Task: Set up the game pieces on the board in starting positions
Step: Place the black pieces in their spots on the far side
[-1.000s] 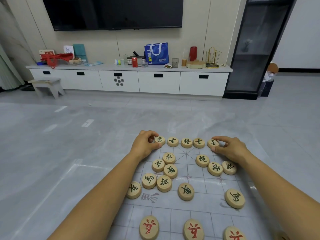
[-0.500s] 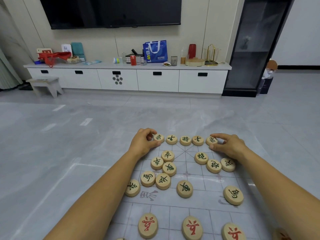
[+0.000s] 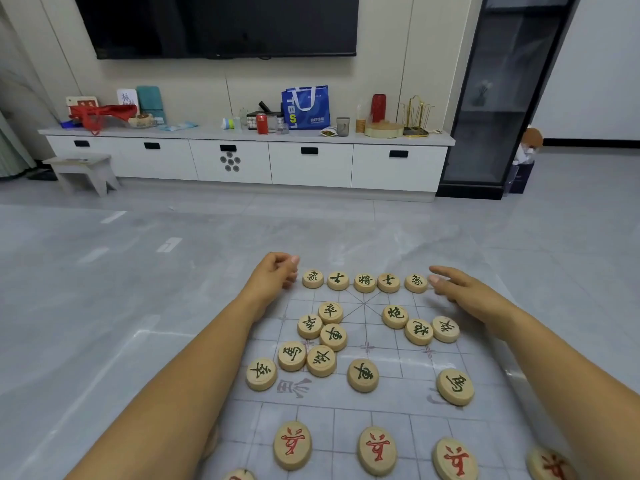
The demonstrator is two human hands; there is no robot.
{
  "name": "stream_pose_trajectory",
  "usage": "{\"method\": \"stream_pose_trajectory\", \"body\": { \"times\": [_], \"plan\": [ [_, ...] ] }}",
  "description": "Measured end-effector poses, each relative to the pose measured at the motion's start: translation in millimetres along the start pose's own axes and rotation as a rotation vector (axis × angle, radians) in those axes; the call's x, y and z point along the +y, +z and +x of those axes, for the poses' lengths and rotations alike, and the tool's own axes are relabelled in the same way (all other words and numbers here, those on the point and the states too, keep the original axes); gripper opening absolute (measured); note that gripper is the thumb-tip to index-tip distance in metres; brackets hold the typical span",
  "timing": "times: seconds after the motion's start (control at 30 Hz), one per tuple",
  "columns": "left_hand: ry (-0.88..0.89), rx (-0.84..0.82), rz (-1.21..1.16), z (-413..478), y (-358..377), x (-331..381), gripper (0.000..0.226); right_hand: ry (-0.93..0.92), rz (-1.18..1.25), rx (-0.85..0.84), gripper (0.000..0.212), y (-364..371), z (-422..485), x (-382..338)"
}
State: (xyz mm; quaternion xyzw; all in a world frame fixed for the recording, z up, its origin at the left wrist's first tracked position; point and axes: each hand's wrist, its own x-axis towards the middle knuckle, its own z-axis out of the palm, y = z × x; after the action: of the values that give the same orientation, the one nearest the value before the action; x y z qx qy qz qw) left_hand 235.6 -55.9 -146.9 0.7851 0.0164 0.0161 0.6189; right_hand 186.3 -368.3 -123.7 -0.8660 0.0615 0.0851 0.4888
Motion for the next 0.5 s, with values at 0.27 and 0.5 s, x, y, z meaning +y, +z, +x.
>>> {"method": "stream_pose_trajectory", "body": {
  "times": [0.27,0.5],
  "plan": [
    [-0.107,-0.087,0.13,-44.3,-76.3,-2.0,0.003,-0.034,-0.093,-0.086,0.034,-6.2,-39.2,10.2],
    [-0.084,-0.19,0.234,-107.9,-104.6,-14.9,0.018,-0.063,-0.205,-0.095,0.039,5.7,-68.1,16.4]
  ]
}}
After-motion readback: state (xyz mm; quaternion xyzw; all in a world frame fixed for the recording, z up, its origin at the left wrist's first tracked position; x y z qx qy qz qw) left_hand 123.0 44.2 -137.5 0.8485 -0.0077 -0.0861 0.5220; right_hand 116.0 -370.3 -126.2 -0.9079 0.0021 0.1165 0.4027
